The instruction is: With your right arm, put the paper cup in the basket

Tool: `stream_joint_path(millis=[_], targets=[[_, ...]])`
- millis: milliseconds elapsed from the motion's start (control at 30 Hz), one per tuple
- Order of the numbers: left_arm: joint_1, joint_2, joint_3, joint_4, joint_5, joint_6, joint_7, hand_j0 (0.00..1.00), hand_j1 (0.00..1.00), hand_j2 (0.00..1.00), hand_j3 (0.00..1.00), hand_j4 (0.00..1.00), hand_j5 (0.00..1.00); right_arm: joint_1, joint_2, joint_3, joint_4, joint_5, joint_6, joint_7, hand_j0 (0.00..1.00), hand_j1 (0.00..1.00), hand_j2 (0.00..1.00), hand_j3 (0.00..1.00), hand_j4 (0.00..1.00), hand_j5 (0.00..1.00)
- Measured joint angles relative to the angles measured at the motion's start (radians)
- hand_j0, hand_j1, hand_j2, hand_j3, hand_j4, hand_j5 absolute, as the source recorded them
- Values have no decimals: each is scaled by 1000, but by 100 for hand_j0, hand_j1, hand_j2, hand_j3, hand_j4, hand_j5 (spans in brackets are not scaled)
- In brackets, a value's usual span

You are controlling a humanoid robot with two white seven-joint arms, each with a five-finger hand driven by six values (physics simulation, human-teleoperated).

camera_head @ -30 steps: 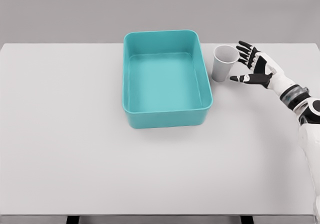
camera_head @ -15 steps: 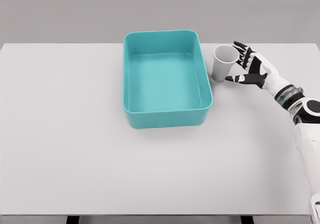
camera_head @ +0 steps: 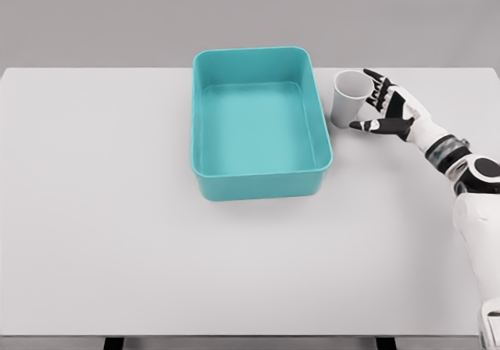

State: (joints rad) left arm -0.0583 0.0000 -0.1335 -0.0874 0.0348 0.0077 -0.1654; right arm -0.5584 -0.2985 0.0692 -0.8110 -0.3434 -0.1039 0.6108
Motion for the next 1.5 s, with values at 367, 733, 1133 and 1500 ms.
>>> stream_joint_path(millis=[367, 733, 1133, 1500], targets=[[0, 0, 0, 0, 0, 0, 0, 100, 100, 100, 100, 100, 100, -8, 12, 0, 18, 3, 0, 0, 100, 100, 100, 100, 100, 100], [0, 0, 0, 0, 0, 0, 0, 100, 100, 100, 100, 100, 100, -9, 17, 0, 41, 5, 0, 0, 100, 100, 100, 100, 100, 100], [0, 0, 0, 0, 0, 0, 0, 100, 100, 100, 100, 100, 100, -28, 28, 2, 53, 7, -4, 0, 100, 100, 100, 100, 100, 100], [0, 0, 0, 0, 0, 0, 0, 100, 100, 100, 100, 100, 100, -43, 38, 14, 81, 7, -15, 0, 100, 100, 100, 100, 100, 100]])
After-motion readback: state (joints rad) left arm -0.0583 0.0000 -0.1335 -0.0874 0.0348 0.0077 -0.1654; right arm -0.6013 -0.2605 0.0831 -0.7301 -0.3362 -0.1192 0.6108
